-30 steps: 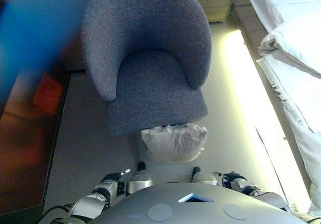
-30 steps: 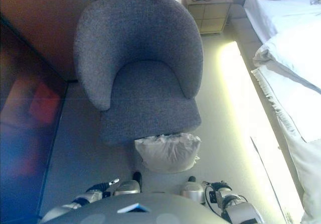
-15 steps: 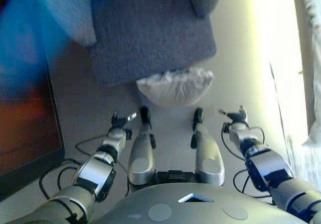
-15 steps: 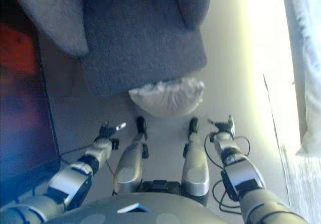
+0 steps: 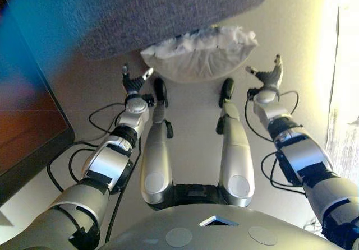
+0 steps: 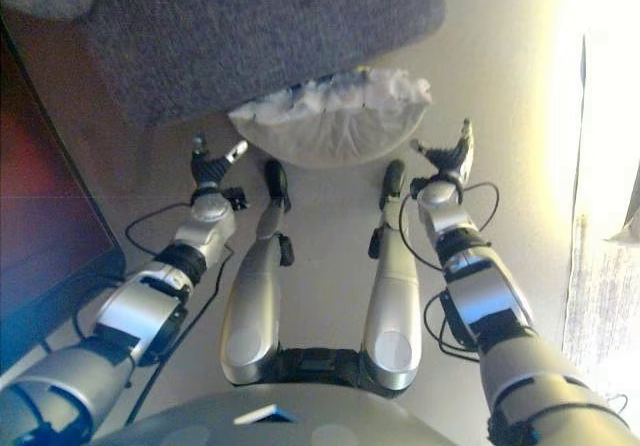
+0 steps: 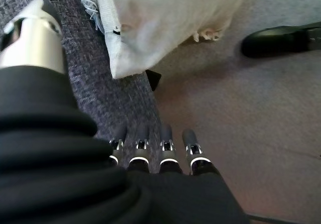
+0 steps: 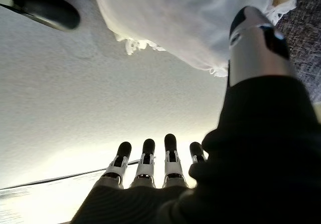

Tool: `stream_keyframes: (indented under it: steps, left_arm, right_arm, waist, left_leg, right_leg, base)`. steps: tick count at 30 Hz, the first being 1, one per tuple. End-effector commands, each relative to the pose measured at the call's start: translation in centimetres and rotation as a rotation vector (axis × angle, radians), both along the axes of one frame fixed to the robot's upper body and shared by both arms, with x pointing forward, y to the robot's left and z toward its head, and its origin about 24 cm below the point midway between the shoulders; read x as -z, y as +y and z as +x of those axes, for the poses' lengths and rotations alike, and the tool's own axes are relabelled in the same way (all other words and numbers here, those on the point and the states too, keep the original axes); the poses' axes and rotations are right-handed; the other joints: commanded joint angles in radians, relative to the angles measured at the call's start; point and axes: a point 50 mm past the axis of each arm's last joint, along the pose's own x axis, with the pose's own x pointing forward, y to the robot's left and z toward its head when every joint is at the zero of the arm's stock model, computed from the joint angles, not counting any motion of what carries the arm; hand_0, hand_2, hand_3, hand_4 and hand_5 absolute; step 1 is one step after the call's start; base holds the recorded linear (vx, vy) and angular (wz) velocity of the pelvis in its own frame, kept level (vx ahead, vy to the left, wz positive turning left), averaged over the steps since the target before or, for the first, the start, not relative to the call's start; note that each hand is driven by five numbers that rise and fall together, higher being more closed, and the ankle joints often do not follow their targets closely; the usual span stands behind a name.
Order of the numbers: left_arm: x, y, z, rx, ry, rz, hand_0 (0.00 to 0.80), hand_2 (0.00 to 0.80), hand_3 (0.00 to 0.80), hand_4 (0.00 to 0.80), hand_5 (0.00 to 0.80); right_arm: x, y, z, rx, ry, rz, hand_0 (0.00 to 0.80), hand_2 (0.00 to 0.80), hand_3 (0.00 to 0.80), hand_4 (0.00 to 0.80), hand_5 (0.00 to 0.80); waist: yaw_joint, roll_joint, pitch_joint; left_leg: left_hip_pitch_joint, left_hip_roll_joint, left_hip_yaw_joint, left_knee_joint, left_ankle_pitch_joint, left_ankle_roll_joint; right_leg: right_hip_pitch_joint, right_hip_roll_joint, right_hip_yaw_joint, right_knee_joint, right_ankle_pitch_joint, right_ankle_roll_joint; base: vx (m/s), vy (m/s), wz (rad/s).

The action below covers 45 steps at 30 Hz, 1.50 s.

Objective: Pick up the cushion and take it to the sofa

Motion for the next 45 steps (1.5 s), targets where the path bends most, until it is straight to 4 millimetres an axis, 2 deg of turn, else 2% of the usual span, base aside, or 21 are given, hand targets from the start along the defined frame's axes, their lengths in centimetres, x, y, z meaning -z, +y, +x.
stream_keyframes:
  steps: [1, 6, 8, 10, 12, 14, 19, 23, 27, 28, 29, 30, 31, 32, 33, 34, 35, 39, 43, 44, 45]
  left_arm:
    - [-2.8, 1.1, 1.0, -0.076, -0.139, -0.012, 0.0, 0.0, 0.0, 0.0, 0.0]
    - [-6.2, 1.4, 2.3, -0.102, -0.251, -0.006, 0.0, 0.0, 0.0, 0.0, 0.0]
    - [-8.0, 0.8, 3.3, -0.085, -0.28, 0.007, 0.0, 0.0, 0.0, 0.0, 0.0]
    - [-9.0, 0.7, 3.6, -0.092, -0.315, 0.002, 0.0, 0.0, 0.0, 0.0, 0.0]
    - [-10.2, 0.8, 3.7, -0.105, -0.355, -0.007, 0.0, 0.0, 0.0, 0.0, 0.0]
    - [-11.5, 0.8, 3.8, -0.112, -0.385, -0.009, 0.0, 0.0, 0.0, 0.0, 0.0]
    - [-13.2, 0.6, 3.7, -0.094, -0.466, -0.023, 0.0, 0.0, 0.0, 0.0, 0.0]
    - [-14.1, 0.0, 3.9, -0.031, -0.503, -0.073, 0.0, 0.0, 0.0, 0.0, 0.0]
    - [-15.8, -1.0, 4.6, 0.119, -0.529, -0.135, 0.0, 0.0, 0.0, 0.0, 0.0]
    - [-16.1, -1.3, 4.8, 0.166, -0.531, -0.149, 0.0, 0.0, 0.0, 0.0, 0.0]
    - [-18.0, -0.7, 4.4, 0.085, -0.64, 0.07, 0.0, 0.0, 0.0, 0.0, 0.0]
    - [-20.8, 0.8, 5.1, 0.11, -0.631, 0.064, 0.0, 0.0, 0.0, 0.0, 0.0]
    - [-19.2, 0.0, 6.0, 0.266, -0.479, -0.205, 0.0, 0.0, 0.0, 0.0, 0.0]
    - [-18.9, -0.5, 6.0, 0.296, -0.481, -0.213, 0.06, 0.06, 0.06, 0.06, 0.06]
    - [-18.7, -1.1, 5.9, 0.322, -0.485, -0.217, 0.449, 0.449, 0.449, 0.449, 0.449]
    - [-18.4, -1.9, 5.6, 0.35, -0.489, -0.224, 0.653, 0.653, 0.653, 0.653, 0.653]
    - [-18.2, -2.7, 5.3, 0.389, -0.502, -0.233, 0.8, 0.8, 0.8, 0.8, 0.8]
    - [-18.5, -5.7, 4.3, 0.528, -0.547, -0.268, 0.8, 0.8, 0.8, 0.8, 0.8]
    - [-18.3, -7.4, 3.3, 0.6, -0.57, -0.304, 0.8, 0.8, 0.8, 0.8, 0.8]
    - [-18.2, -7.6, 3.1, 0.61, -0.578, -0.318, 0.8, 0.8, 0.8, 0.8, 0.8]
    - [-18.2, -7.7, 3.0, 0.613, -0.587, -0.325, 0.8, 0.8, 0.8, 0.8, 0.8]
  right_arm:
    - [-2.4, -0.5, 0.5, 0.017, -0.12, -0.061, 0.0, 0.0, 0.0, 0.0, 0.0]
    - [-6.3, 0.4, 1.8, 0.016, -0.279, -0.053, 0.0, 0.0, 0.0, 0.0, 0.0]
    - [-8.7, 2.3, 2.9, -0.026, -0.386, 0.053, 0.0, 0.0, 0.0, 0.0, 0.0]
    - [-8.5, 2.1, 2.8, 0.008, -0.377, 0.067, 0.0, 0.0, 0.0, 0.0, 0.0]
    - [-10.0, 2.8, 2.4, -0.102, -0.501, 0.031, 0.0, 0.0, 0.0, 0.0, 0.0]
    - [-10.4, 2.2, 2.2, -0.033, -0.497, 0.033, 0.0, 0.0, 0.0, 0.0, 0.0]
    - [-12.0, 2.6, 2.1, -0.108, -0.573, 0.06, 0.0, 0.0, 0.0, 0.0, 0.0]
    - [-13.9, 4.2, 2.5, -0.217, -0.626, 0.083, 0.0, 0.0, 0.0, 0.0, 0.0]
    - [-16.3, 6.6, 2.9, -0.427, -0.666, 0.107, 0.0, 0.0, 0.0, 0.0, 0.0]
    - [-16.8, 7.3, 2.8, -0.553, -0.698, 0.165, 0.0, 0.0, 0.0, 0.0, 0.0]
    - [-15.7, 7.1, 3.3, -0.528, -0.592, 0.184, 0.0, 0.0, 0.0, 0.0, 0.0]
    - [-15.2, 6.4, 3.6, -0.596, -0.566, 0.204, 0.0, 0.0, 0.0, 0.0, 0.0]
    - [-15.6, 6.6, 3.6, -0.661, -0.554, 0.216, 0.0, 0.0, 0.0, 0.0, 0.0]
    - [-16.2, 7.5, 3.5, -0.723, -0.557, 0.235, 0.0, 0.0, 0.0, 0.0, 0.0]
    - [-16.6, 9.0, 3.0, -0.789, -0.562, 0.259, 0.0, 0.0, 0.0, 0.0, 0.0]
    - [-17.1, 10.4, 2.4, -0.865, -0.568, 0.284, 0.0, 0.0, 0.0, 0.0, 0.0]
    - [-17.6, 11.5, 1.8, -0.948, -0.58, 0.3, 0.0, 0.0, 0.0, 0.0, 0.0]
    - [-18.6, 14.5, -0.3, -1.307, -0.562, 0.352, 0.0, 0.0, 0.0, 0.0, 0.0]
    - [-18.7, 15.7, -1.1, -1.417, -0.518, 0.361, 0.0, 0.0, 0.0, 0.0, 0.0]
    - [-18.7, 15.6, -1.0, -1.409, -0.514, 0.361, 0.163, 0.163, 0.163, 0.163, 0.163]
    - [-18.7, 15.5, -1.0, -1.406, -0.514, 0.36, 0.264, 0.264, 0.264, 0.264, 0.264]
  waist:
    - [-0.022, -0.03, 0.006]
    - [-0.024, -0.037, 0.006]
    - [-0.016, -0.032, 0.006]
    - [-0.021, -0.035, 0.006]
    - [-0.032, -0.043, 0.006]
    - [-0.036, -0.048, 0.006]
    - [-0.035, -0.048, 0.006]
    - [-0.03, -0.042, 0.006]
    - [-0.023, -0.039, 0.006]
    - [-0.021, -0.039, 0.006]
    - [-0.022, -0.038, 0.006]
    - [-0.029, -0.033, 0.006]
    - [-0.026, -0.033, 0.006]
    - [-0.026, -0.034, 0.006]
    - [-0.024, -0.038, 0.006]
    - [-0.021, -0.042, 0.006]
    - [-0.019, -0.049, 0.006]
    - [-0.019, -0.067, 0.006]
    - [-0.009, -0.061, 0.006]
    - [-0.006, -0.058, 0.006]
    - [-0.004, -0.056, 0.006]
  left_leg:
    - [-0.149, 0.011, -0.073, 0.115, -0.018, -0.008]
    - [-0.299, 0.009, -0.102, 0.175, -0.027, -0.011]
    - [-0.366, 0.0, -0.119, 0.217, -0.034, -0.01]
    - [-0.416, -0.001, -0.128, 0.251, -0.045, -0.015]
    - [-0.477, -0.003, -0.128, 0.282, -0.054, -0.016]
    - [-0.52, 0.004, -0.124, 0.298, -0.066, -0.017]
    - [-0.581, 0.005, -0.13, 0.284, -0.058, -0.017]
    - [-0.636, 0.001, -0.144, 0.303, -0.06, -0.02]
    - [-0.69, 0.002, -0.151, 0.325, -0.058, -0.026]
    - [-0.701, 0.001, -0.154, 0.329, -0.059, -0.028]
    - [-0.705, 0.001, -0.159, 0.336, -0.067, -0.032]
    - [-0.718, 0.0, -0.155, 0.354, -0.064, -0.042]
    - [-0.73, -0.002, -0.15, 0.378, -0.073, -0.044]
    - [-0.741, -0.007, -0.155, 0.379, -0.071, -0.044]
    - [-0.746, -0.008, -0.161, 0.373, -0.069, -0.043]
    - [-0.751, -0.006, -0.164, 0.365, -0.066, -0.041]
    - [-0.758, -0.001, -0.164, 0.36, -0.061, -0.04]
    - [-0.785, 0.005, -0.17, 0.363, -0.05, -0.039]
    - [-0.783, -0.001, -0.181, 0.372, -0.049, -0.041]
    - [-0.781, -0.002, -0.184, 0.375, -0.049, -0.041]
    - [-0.78, -0.004, -0.186, 0.377, -0.05, -0.04]
  right_leg:
    - [-0.065, -0.017, 0.032, -0.056, 0.071, 0.025]
    - [-0.213, -0.005, 0.05, -0.002, 0.066, 0.021]
    - [-0.279, -0.006, 0.052, 0.037, 0.056, 0.016]
    - [-0.328, -0.006, 0.057, 0.062, 0.055, 0.017]
    - [-0.387, -0.002, 0.064, 0.083, 0.055, 0.02]
    - [-0.429, -0.004, 0.066, 0.097, 0.046, 0.022]
    - [-0.489, -0.015, 0.058, 0.083, 0.058, 0.024]
    - [-0.55, -0.027, 0.058, 0.102, 0.063, 0.026]
    - [-0.606, -0.037, 0.063, 0.129, 0.062, 0.032]
    - [-0.616, -0.036, 0.065, 0.133, 0.061, 0.033]
    - [-0.62, -0.03, 0.068, 0.144, 0.052, 0.035]
    - [-0.637, -0.029, 0.074, 0.174, 0.049, 0.042]
    - [-0.646, -0.035, 0.074, 0.189, 0.04, 0.043]
    - [-0.656, -0.036, 0.077, 0.186, 0.044, 0.045]
    - [-0.66, -0.036, 0.077, 0.178, 0.047, 0.047]
    - [-0.663, -0.036, 0.073, 0.171, 0.048, 0.047]
    - [-0.666, -0.037, 0.068, 0.172, 0.048, 0.047]
    - [-0.687, -0.042, 0.062, 0.183, 0.051, 0.053]
    - [-0.685, -0.049, 0.064, 0.196, 0.051, 0.059]
    - [-0.684, -0.051, 0.066, 0.198, 0.052, 0.059]
    - [-0.683, -0.053, 0.067, 0.198, 0.053, 0.059]
  base:
    - [0.0, 0.0, 0.0]
    - [-0.018, -0.024, 0.06]
    - [-0.029, -0.041, 0.03]
    - [-0.056, -0.005, 0.04]
    - [-0.044, 0.018, 0.06]
    - [-0.027, -0.002, 0.06]
    - [-0.003, -0.019, 0.01]
    - [0.008, 0.008, 0.03]
    - [0.022, -0.001, 0.14]
    - [0.034, -0.009, 0.12]
    - [0.039, 0.066, 0.07]
    - [0.035, 0.06, 0.07]
    - [0.016, 0.043, 0.11]
    - [0.008, -0.045, 0.15]
    - [0.009, -0.061, 0.15]
    - [0.007, -0.066, 0.08]
    - [-0.002, -0.058, 0.02]
    - [0.007, -0.024, 0.01]
    - [0.026, 0.007, 0.08]
    - [0.012, 0.01, 0.06]
    - [0.013, 0.005, 0.06]
